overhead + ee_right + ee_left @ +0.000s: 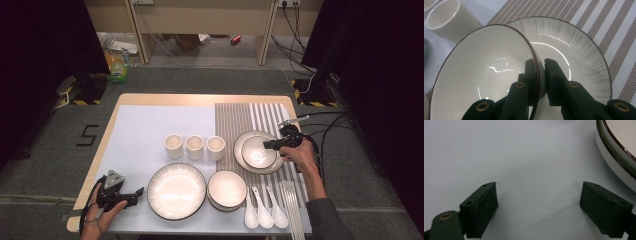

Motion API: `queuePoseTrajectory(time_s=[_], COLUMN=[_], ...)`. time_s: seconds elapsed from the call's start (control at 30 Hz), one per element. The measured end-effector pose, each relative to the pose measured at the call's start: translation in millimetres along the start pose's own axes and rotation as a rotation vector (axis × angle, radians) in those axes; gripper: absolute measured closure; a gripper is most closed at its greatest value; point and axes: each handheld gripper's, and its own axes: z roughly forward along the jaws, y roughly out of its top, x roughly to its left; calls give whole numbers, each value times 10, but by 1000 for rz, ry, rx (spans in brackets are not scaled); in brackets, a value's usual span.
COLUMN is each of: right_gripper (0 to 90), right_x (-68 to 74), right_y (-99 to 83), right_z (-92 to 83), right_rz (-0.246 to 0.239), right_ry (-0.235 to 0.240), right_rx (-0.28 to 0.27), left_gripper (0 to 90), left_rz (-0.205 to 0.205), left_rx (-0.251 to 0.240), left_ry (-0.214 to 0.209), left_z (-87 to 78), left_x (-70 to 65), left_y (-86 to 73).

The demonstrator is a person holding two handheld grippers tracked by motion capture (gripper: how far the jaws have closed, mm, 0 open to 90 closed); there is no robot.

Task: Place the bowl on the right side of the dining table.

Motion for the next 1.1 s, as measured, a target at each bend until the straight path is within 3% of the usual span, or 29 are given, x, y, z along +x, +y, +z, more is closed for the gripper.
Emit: queuePoseTrajectory(time_s=[0.33, 0.47, 0.63, 1.1], right_gripper=[811, 822, 822, 825], right_x=[-60, -67, -84, -63], right_y=[-16, -5, -17, -25], right_z=[33, 73, 81, 109], right_rz=[28, -20, -21, -66], right_ry=[6, -16, -5, -32], right_rx=[8, 26, 23, 33], left_gripper=[136, 136, 136, 136], left_rz=[0, -1, 1, 2], left_rx=[0, -5, -9, -11], left_ry=[0, 3, 7, 9], left_z=[0, 4, 8, 9], left_x=[0, -2, -2, -4], left_y=[0, -2, -5, -5])
